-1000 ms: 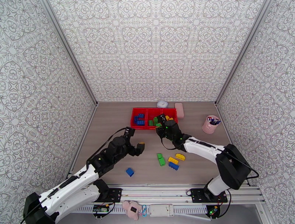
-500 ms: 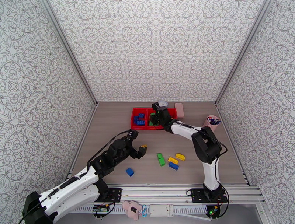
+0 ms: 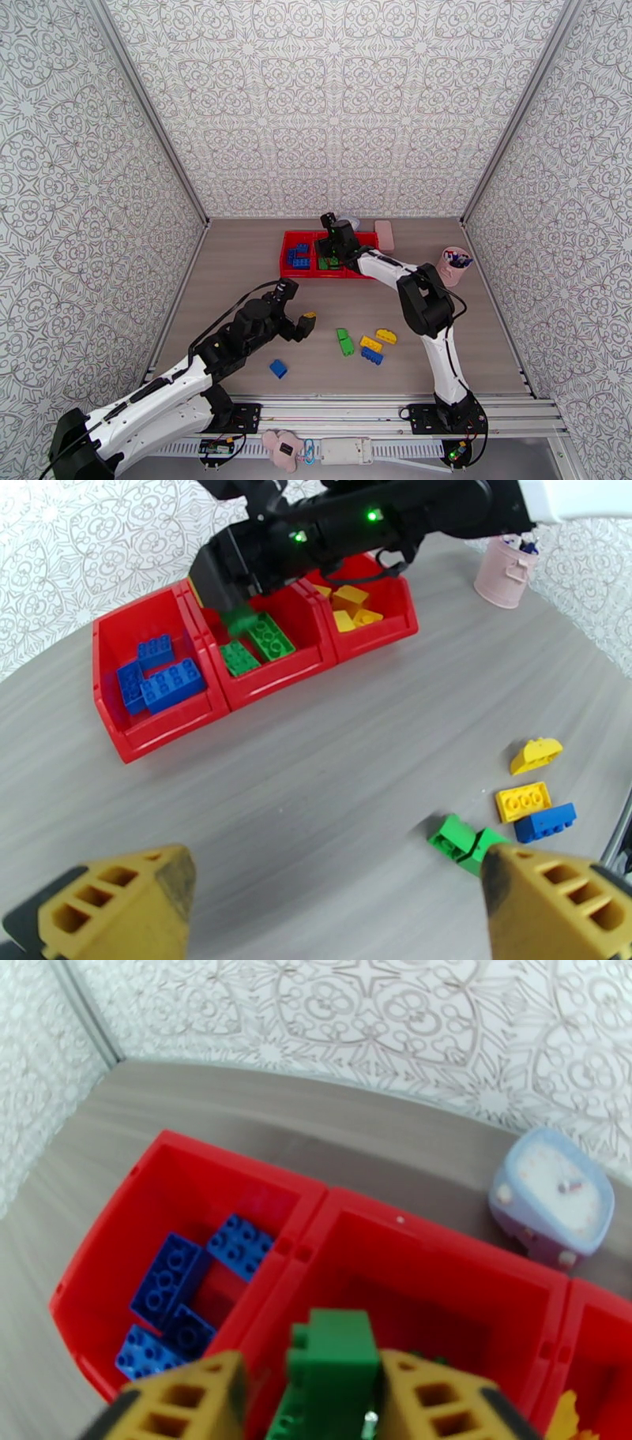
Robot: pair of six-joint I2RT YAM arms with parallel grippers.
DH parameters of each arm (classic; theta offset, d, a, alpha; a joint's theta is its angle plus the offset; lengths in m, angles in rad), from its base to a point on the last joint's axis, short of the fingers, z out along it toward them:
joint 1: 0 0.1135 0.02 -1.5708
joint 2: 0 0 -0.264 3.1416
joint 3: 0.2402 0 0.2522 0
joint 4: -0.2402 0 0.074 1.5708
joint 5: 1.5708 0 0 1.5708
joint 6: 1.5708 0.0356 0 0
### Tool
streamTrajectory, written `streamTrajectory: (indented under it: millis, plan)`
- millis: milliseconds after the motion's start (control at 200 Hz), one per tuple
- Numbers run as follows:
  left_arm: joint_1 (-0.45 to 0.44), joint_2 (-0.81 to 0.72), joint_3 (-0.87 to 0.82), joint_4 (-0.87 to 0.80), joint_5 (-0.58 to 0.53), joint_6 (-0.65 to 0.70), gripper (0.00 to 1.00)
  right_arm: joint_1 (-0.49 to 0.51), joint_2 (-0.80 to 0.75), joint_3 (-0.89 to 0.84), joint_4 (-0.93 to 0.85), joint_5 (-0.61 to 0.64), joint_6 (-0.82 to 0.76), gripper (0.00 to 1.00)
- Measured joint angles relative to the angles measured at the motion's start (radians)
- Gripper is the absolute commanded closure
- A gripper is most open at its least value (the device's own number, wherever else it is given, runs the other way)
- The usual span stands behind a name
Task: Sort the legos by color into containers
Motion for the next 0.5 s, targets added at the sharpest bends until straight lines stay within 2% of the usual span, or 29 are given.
streamTrajectory:
  millis: [120,255,415,500]
  plan:
    - [-0.011,0.0,0.012,-0.035,-0.011,-0.005,0.0,0.0,-0.058,-0.053,-0.008,-0.002,-0.017,0.23]
    - [-0.023,0.0,0.027,-0.093,-0.062,-0.068,0.0,0.0,-0.192,-0.161,-0.005,-0.023,-0.027,0.17]
    - [-0.045,0.0,0.035,-0.232,-0.158,-0.215,0.0,0.003,-0.374,-0.327,0.035,-0.064,-0.06,0.13]
    - [-0.074,0.0,0.048,-0.339,-0.213,-0.336,0.0,0.009,-0.452,-0.408,0.051,-0.08,-0.08,0.12]
